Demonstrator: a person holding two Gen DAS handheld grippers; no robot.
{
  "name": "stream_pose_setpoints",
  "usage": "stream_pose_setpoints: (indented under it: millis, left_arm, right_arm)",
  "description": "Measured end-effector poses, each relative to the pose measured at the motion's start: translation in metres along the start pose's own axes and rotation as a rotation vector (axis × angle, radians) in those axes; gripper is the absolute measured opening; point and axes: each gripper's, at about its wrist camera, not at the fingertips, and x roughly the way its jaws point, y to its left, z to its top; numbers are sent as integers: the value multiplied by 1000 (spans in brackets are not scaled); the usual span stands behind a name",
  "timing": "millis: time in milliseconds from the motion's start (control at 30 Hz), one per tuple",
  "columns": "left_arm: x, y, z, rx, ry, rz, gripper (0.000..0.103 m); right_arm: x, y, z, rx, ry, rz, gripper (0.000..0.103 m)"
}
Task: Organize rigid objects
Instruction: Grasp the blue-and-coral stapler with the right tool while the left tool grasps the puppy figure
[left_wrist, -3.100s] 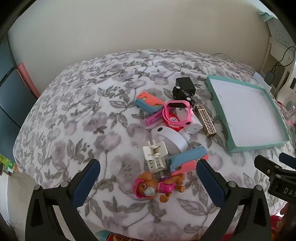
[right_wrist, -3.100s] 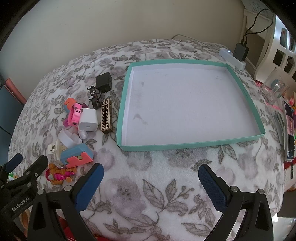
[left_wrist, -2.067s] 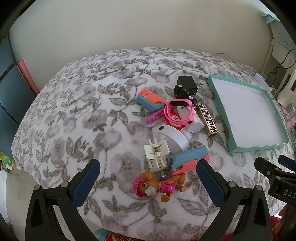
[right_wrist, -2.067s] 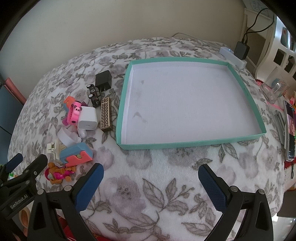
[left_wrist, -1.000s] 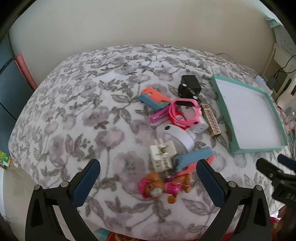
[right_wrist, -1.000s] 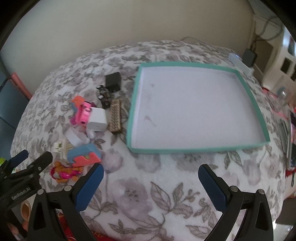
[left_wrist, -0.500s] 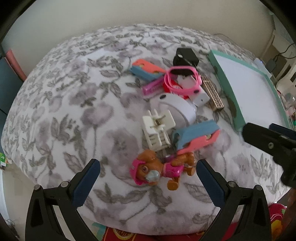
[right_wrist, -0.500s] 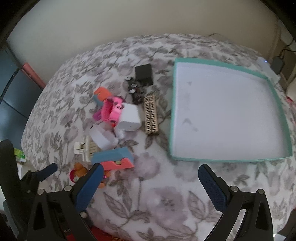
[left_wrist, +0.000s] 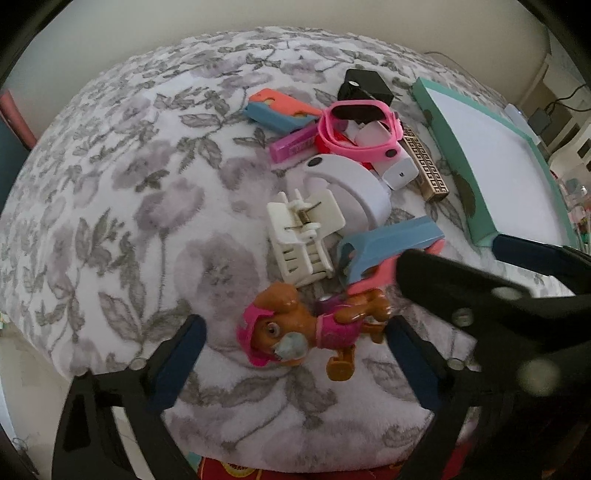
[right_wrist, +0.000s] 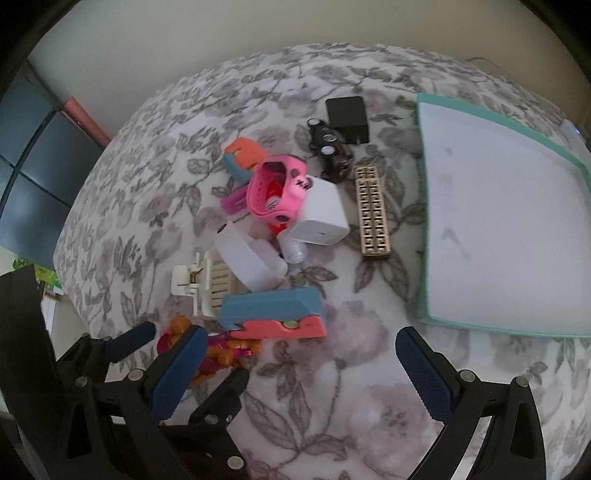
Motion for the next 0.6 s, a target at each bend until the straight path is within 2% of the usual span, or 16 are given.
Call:
stream_pose_setpoints:
  millis: [167, 600]
  left_arm:
    - [7, 3, 1, 0, -6, -27, 94]
    - [28, 15, 0, -8, -4, -62, 94]
  right_arm:
    - [13, 4, 2, -1, 23, 22, 103]
    - [40, 14, 12, -18, 51, 13, 100]
